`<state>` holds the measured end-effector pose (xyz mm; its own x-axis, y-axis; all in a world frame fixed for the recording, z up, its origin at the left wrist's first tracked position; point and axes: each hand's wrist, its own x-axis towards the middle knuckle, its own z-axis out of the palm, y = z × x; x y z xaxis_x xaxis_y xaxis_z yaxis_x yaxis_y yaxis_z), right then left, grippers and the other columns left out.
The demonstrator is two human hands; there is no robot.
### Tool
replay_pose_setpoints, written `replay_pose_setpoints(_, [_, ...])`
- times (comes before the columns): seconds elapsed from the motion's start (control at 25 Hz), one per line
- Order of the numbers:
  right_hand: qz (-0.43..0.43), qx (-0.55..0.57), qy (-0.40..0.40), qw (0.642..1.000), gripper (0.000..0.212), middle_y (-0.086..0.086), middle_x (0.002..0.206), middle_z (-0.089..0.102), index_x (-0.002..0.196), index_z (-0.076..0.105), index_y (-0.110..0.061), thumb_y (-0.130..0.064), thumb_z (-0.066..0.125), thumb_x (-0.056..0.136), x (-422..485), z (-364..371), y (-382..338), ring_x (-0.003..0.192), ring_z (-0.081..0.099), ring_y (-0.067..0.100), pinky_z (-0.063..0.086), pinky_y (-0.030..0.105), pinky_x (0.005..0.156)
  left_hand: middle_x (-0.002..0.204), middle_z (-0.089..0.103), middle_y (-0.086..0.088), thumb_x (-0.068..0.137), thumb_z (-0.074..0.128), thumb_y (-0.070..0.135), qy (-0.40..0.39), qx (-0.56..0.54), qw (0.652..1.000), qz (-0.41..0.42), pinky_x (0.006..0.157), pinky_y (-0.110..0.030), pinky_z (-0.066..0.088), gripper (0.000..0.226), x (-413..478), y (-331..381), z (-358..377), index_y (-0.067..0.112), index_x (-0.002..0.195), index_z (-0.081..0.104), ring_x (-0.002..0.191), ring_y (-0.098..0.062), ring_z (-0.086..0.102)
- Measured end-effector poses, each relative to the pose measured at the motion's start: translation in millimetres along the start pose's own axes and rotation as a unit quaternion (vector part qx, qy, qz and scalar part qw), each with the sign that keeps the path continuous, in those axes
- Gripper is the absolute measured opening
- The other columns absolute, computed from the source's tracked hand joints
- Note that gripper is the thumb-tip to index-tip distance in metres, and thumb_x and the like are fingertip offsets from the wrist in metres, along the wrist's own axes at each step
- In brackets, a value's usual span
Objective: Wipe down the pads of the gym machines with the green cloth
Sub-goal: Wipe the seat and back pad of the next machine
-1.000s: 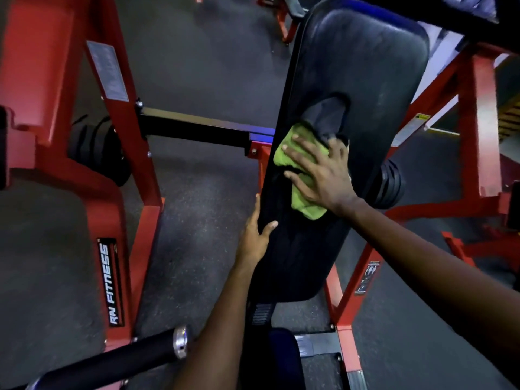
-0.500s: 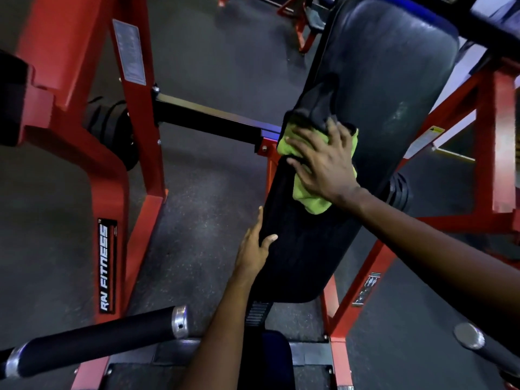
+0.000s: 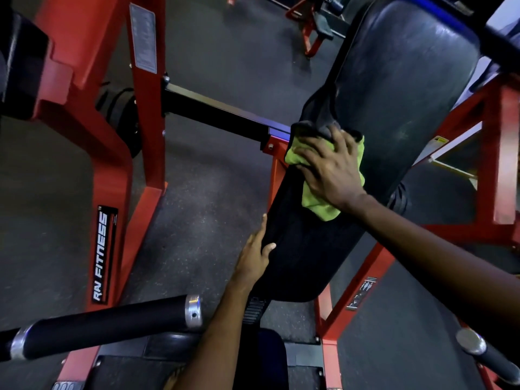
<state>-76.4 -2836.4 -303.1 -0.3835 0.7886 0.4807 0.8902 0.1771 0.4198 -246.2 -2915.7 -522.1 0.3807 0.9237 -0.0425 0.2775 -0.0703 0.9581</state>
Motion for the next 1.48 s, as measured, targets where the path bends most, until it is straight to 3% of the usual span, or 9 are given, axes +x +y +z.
replay_pose_setpoints(0.16, [-0.083, 0.03, -0.034, 0.995, 0.035, -0.003, 0.135, 0.065, 0.128, 0.069, -0.024, -0.033, 0.06, 0.096, -56, 31, -26, 0.14, 0.032, 0.038, 0.025, 0.051, 0.11, 0.152, 0.023, 0.02, 0.104, 0.05, 0.035, 0.004, 0.016, 0.999, 0.029, 0.107, -0.001, 0.013, 0.07, 2, -1, -3, 0.039, 0.158, 0.007, 0.135, 0.007, 0.021])
replay_pose_setpoints(0.28, [-0.155, 0.01, -0.078, 0.985, 0.053, -0.001, 0.137, 0.063, 0.141, 0.061, -0.026, -0.023, 0.048, 0.091, -85, 33, -23, 0.139, 0.031, 0.04, 0.023, 0.054, 0.114, 0.153, 0.026, 0.021, 0.103, 0.051, 0.037, -0.008, 0.002, 1.0, 0.018, 0.111, -0.017, 0.026, 0.071, 4, -4, -2, 0.045, 0.156, 0.006, 0.137, 0.003, 0.026])
replay_pose_setpoints(0.44, [0.003, 0.035, -0.042, 0.999, 0.067, 0.004, 0.149, 0.052, 0.148, 0.049, -0.031, -0.014, 0.064, 0.085, -53, 13, 14, 0.134, 0.038, 0.047, 0.028, 0.057, 0.113, 0.161, 0.032, 0.009, 0.098, 0.047, 0.049, -0.013, -0.014, 1.0, 0.004, 0.113, -0.033, 0.035, 0.072, 3, -3, 0, 0.047, 0.157, 0.005, 0.143, -0.012, 0.035])
replay_pose_setpoints(0.6, [0.063, 0.054, 0.009, 0.997, 0.052, 0.001, 0.153, 0.05, 0.149, 0.051, -0.03, -0.033, 0.062, 0.098, -60, 28, -9, 0.132, 0.044, 0.047, 0.028, 0.056, 0.111, 0.159, 0.035, 0.007, 0.103, 0.05, 0.04, -0.028, -0.011, 0.999, -0.022, 0.113, -0.042, 0.036, 0.071, 4, 2, -1, 0.053, 0.155, 0.003, 0.142, -0.017, 0.036])
replay_pose_setpoints(0.76, [-0.043, 0.052, -0.008, 0.998, 0.051, -0.005, 0.138, 0.064, 0.146, 0.057, -0.029, -0.028, 0.062, 0.095, -114, 65, -47, 0.127, 0.041, 0.038, 0.026, 0.053, 0.116, 0.151, 0.047, 0.012, 0.1, 0.046, 0.015, -0.007, -0.149, 0.985, -0.085, 0.122, -0.043, 0.029, 0.056, 15, 6, -3, 0.047, 0.146, 0.042, 0.141, -0.011, 0.042])
replay_pose_setpoints(0.88, [-0.085, 0.046, -0.059, 0.994, 0.064, -0.007, 0.14, 0.061, 0.152, 0.047, -0.032, -0.026, 0.059, 0.09, -150, 72, -51, 0.124, 0.042, 0.037, 0.025, 0.052, 0.117, 0.138, 0.062, 0.01, 0.094, 0.043, 0.031, 0.041, -0.23, 0.966, -0.11, 0.115, -0.042, 0.039, 0.042, 29, 17, -12, 0.039, 0.131, 0.061, 0.131, -0.011, 0.055])
replay_pose_setpoints(1.12, [0.185, 0.096, -0.045, 0.977, 0.07, 0.002, 0.164, 0.032, 0.159, 0.032, -0.033, -0.025, 0.048, 0.092, -156, 51, 20, 0.128, 0.049, 0.049, 0.029, 0.057, 0.111, 0.153, 0.045, 0.016, 0.107, 0.037, 0.043, 0.031, -0.165, 0.984, -0.055, 0.112, -0.018, 0.034, 0.043, 45, 87, -24, 0.035, 0.15, 0.043, 0.139, 0.001, 0.04])
replay_pose_setpoints(1.28, [0.358, 0.157, 0.032, 0.92, 0.06, 0.003, 0.166, 0.027, 0.158, 0.035, -0.027, -0.029, 0.055, 0.102, -151, 56, 0, 0.145, 0.039, 0.033, 0.026, 0.059, 0.116, 0.162, 0.032, 0.006, 0.102, 0.041, 0.055, 0.04, -0.048, 0.998, -0.019, 0.119, -0.038, 0.034, 0.065, 54, 101, -13, 0.034, 0.159, 0.017, 0.146, -0.012, 0.034])
replay_pose_setpoints(1.48, [0.297, 0.199, -0.005, 0.934, 0.063, 0.0, 0.166, 0.03, 0.157, 0.038, -0.028, -0.025, 0.06, 0.098, -175, 60, -10, 0.134, 0.046, 0.035, 0.036, 0.061, 0.107, 0.169, 0.0, -0.006, 0.104, 0.048, 0.042, 0.12, 0.044, 0.991, 0.049, 0.12, -0.023, 0.013, 0.081, 65, 162, 1, 0.019, 0.161, -0.004, 0.154, -0.014, 0.004])
